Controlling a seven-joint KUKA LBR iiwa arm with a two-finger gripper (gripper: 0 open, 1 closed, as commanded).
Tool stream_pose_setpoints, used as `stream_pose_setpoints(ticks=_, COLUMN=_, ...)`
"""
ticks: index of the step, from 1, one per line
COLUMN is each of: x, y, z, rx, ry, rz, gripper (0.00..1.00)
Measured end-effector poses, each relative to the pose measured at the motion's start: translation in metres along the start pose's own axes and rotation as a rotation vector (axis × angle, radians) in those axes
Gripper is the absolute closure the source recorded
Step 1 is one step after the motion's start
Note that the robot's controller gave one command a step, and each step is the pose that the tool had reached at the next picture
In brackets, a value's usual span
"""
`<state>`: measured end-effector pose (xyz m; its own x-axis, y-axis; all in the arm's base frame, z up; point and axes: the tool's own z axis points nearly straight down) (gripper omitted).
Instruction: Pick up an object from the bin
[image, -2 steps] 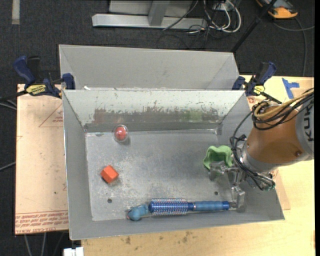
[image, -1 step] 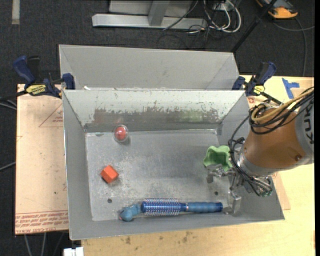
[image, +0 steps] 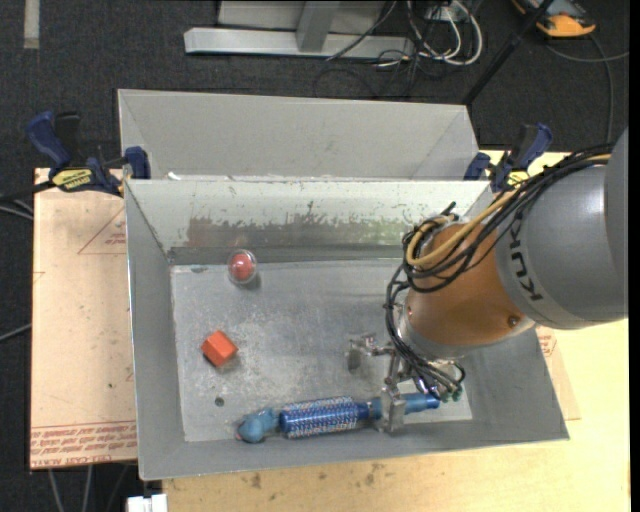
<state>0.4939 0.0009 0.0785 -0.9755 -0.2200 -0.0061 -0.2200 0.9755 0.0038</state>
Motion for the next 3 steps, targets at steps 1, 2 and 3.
stream_pose_setpoints(ticks=1, x=0.007, y=-0.002, z=0.006, rx=0.006, ry=-0.011, rz=0.001, gripper=0.0)
stream_pose_setpoints(ticks=2, x=0.012, y=-0.001, z=0.008, rx=0.003, ry=0.005, rz=0.0, gripper=1.0)
stream_pose_setpoints(ticks=3, x=-0.012, y=0.03, z=-0.105, rx=0.004, ry=-0.004, rz=0.001, gripper=1.0)
